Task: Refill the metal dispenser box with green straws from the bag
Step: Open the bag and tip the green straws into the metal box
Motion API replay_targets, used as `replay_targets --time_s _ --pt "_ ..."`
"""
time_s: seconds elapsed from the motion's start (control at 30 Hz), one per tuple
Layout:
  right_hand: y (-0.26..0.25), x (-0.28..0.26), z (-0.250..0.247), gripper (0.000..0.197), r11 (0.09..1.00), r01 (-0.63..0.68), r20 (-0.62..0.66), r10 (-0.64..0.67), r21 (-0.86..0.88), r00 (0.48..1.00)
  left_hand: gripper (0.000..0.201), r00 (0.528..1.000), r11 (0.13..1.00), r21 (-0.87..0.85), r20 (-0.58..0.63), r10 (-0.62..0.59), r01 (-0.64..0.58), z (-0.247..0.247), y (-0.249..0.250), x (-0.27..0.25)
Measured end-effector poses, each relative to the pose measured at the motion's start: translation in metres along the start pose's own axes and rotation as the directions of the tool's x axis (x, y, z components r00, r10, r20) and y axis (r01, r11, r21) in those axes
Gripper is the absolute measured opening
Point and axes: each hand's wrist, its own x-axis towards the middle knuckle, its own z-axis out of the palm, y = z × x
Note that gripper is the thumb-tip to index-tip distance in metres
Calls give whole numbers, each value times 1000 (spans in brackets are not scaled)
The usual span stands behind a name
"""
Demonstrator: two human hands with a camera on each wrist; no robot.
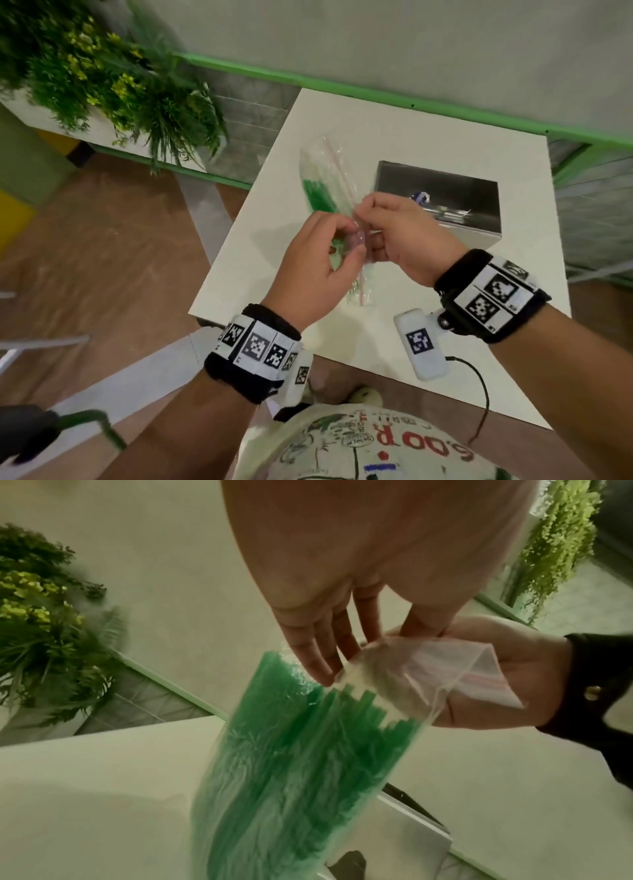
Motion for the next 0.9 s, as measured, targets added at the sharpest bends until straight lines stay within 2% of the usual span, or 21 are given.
replay_targets --time_s 0.1,0.17,0.23,0.3,0.37,0.47,0.6,0.7,0.8,0.9 --pt "-10 -20 -15 13 999 46 76 -47 27 996 9 995 996 -68 -87 43 -49 6 22 1" --pt "-19 -31 -24 14 991 78 141 -93 104 986 4 987 990 -108 -144 76 -92 5 38 6" --pt "-25 -39 -32 14 982 98 179 -128 164 975 9 984 983 -151 -164 76 -102 3 50 11" --pt "-19 -42 -39 14 988 100 159 -119 121 980 14 991 985 -164 -131 28 -49 5 52 15" --pt "-8 -43 -43 16 995 85 134 -92 59 987 15 997 979 -196 -41 -59 50 12 49 16" --pt "3 -47 -45 19 993 63 88 -72 101 994 27 992 953 -275 38 -120 126 19 49 17" --pt "0 -43 -45 16 981 62 36 -70 185 997 24 992 956 -267 63 -108 121 16 50 27" --pt "-2 -38 -40 24 976 41 26 -48 216 999 26 986 975 -193 144 -80 107 10 42 34" --pt "-2 -34 -26 25 976 26 49 -37 217 998 19 980 981 -164 185 -70 101 2 35 37" --pt "-3 -29 -11 28 982 32 51 -43 188 998 17 974 972 -210 219 -61 108 -11 25 41"
